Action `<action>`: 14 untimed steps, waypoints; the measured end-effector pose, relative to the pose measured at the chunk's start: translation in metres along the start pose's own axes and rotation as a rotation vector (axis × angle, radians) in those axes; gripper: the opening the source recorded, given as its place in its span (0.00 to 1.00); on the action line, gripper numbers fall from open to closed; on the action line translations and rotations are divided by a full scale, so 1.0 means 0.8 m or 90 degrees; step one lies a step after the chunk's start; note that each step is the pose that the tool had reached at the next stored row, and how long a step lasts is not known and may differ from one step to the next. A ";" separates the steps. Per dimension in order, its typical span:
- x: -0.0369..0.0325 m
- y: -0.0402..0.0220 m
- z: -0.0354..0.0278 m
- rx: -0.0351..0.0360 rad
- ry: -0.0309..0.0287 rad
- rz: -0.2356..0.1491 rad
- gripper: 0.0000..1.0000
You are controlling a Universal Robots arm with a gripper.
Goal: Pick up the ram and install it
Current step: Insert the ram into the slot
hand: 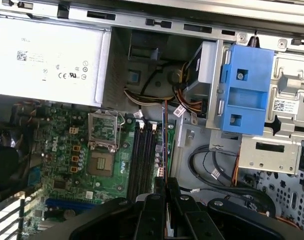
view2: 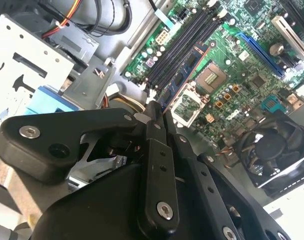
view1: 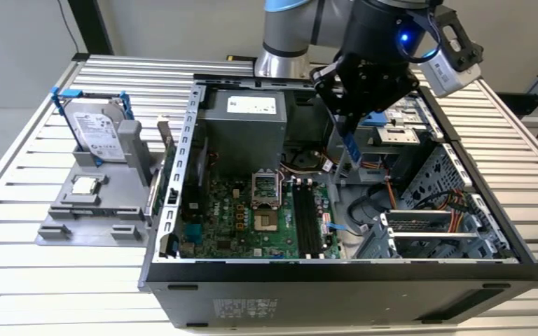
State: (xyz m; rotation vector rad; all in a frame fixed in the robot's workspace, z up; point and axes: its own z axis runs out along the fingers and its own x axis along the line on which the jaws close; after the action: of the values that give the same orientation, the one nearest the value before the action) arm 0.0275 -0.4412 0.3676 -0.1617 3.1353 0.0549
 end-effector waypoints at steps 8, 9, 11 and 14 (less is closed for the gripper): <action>-0.0005 -0.0073 0.0034 0.0000 -0.0003 0.007 0.00; -0.0005 -0.0077 0.0037 0.0001 -0.0004 0.012 0.00; -0.0004 -0.0084 0.0044 0.0002 -0.0008 0.022 0.00; -0.0004 -0.0088 0.0051 0.0004 -0.0010 0.031 0.00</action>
State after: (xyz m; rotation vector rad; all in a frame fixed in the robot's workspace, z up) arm 0.0285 -0.4481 0.3633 -0.0864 3.1376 0.0540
